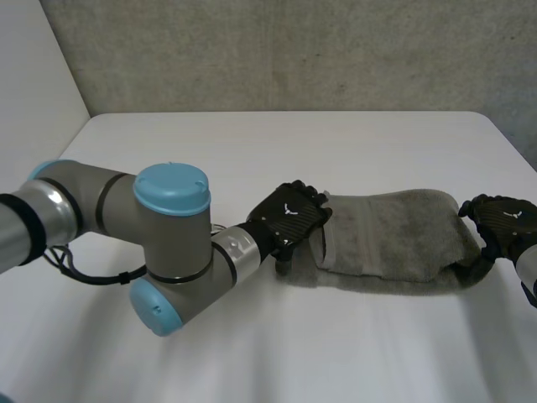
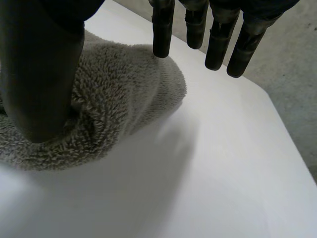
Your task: Fold the towel.
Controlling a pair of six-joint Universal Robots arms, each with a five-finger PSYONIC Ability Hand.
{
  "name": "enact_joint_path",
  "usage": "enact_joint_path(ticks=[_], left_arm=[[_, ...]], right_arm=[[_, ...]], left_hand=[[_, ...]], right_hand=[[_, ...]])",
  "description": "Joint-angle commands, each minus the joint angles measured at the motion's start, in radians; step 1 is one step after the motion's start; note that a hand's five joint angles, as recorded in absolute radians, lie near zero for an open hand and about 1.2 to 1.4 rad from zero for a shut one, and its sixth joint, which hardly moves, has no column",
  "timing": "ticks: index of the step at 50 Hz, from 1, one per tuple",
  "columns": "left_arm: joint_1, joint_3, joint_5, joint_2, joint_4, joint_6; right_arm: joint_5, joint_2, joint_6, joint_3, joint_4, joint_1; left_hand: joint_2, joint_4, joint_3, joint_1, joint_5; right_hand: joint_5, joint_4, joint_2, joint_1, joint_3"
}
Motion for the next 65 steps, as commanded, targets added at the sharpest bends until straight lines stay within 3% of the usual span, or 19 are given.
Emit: enact_joint_path(ticks=[1,23,28,33,47,56,61,65], left_arm=[[-0.023,0.072,0.007,-0.055,-0.006,-0.01],[-0.112,0.225,0.009,-0.182,-0.029,-0.086],[-0.114,0.245,0.007,-0.208,-0.032,-0.086],[-0.114,0.271,0.004,-0.222,-0.034,-0.088],[-0.114,0.282,-0.003,-0.227,-0.049,-0.085],[-0.092,0.209,-0.007,-0.15,-0.114,-0.072],[-0.04,0.072,-0.014,-0.043,-0.101,-0.06],[-0.034,0.02,-0.042,-0.008,-0.077,-0.057]], right_arm=[[-0.028,0.001,0.004,0.009,0.004,-0.006],[-0.035,0.001,0.004,0.032,-0.012,-0.003],[-0.035,0.001,0.004,0.032,-0.012,-0.006],[-0.037,0.001,0.004,0.034,-0.01,-0.006],[-0.035,0.001,0.003,0.037,-0.01,0.0],[-0.037,-0.001,0.003,0.045,-0.01,-0.001],[-0.038,-0.005,0.003,0.054,-0.009,-0.001],[-0.038,-0.016,0.004,0.054,-0.009,-0.003]], left_hand=[[0.007,0.008,0.008,0.006,0.005],[0.171,0.172,0.172,0.17,0.17],[0.294,0.296,0.295,0.294,0.293],[0.567,0.568,0.568,0.566,0.566],[0.732,0.733,0.733,0.731,0.731],[0.899,0.9,0.9,0.898,0.898],[1.139,1.141,1.14,1.139,1.138],[1.143,1.144,1.144,1.142,1.142]], right_hand=[[-0.069,-0.078,-0.07,-0.158,-0.07],[-0.069,-0.078,-0.07,-0.158,-0.07],[-0.069,-0.078,-0.07,-0.158,-0.07],[-0.069,-0.078,-0.07,-0.158,-0.07],[-0.069,-0.078,-0.07,-0.158,-0.07],[-0.069,-0.078,-0.07,-0.158,-0.07],[-0.069,-0.078,-0.07,-0.158,-0.07],[-0.069,-0.078,-0.07,-0.158,-0.07]])
